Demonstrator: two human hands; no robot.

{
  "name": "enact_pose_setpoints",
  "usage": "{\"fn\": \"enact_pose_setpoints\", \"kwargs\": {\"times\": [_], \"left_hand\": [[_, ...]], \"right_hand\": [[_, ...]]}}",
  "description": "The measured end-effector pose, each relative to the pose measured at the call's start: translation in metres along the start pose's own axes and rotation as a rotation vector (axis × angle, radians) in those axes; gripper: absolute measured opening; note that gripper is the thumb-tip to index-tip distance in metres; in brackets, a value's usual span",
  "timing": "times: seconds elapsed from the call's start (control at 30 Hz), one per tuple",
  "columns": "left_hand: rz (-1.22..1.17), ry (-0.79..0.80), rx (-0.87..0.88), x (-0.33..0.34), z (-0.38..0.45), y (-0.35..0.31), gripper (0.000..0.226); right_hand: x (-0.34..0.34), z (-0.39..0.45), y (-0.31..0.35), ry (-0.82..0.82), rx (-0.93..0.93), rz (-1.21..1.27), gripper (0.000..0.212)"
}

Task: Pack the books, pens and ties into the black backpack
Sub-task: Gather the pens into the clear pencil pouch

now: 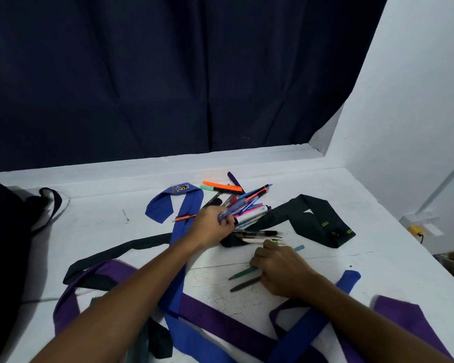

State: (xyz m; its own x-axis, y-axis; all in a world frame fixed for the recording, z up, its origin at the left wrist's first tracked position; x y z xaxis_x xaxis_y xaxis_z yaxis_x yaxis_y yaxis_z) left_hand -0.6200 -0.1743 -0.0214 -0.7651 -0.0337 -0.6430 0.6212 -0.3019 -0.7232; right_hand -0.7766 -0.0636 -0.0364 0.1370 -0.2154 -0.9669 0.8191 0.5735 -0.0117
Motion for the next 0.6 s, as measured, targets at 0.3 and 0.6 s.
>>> {"fn": "enact_pose_setpoints", "kwargs": {"times": [0.3, 0.6], "left_hand": [[0.29, 0.219, 0.275, 0.04, -0.008, -0.029, 0.02], [0.295, 0.214, 0.137, 0.043, 0.0, -0.037, 0.018]], "right_hand": [[-0.012, -0.018, -0.011, 0.125, -0.01, 0.071, 0.027], [-0.042, -0.025, -0.024, -0.116, 0.107, 0.015, 0.016]]}}
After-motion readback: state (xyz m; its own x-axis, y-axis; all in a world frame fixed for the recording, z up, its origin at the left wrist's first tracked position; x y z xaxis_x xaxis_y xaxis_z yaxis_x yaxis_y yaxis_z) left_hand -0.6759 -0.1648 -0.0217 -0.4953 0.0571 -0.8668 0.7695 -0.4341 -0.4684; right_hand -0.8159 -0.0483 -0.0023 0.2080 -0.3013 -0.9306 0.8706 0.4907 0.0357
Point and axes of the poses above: each hand's wrist, its own z-axis towards the middle knuckle, its own x-axis out of the palm, y = z × x, the point moved 4 cm from there along z, towards the middle knuckle, and after that the axes turned 13 degrees about -y, right-handed, at the moved point
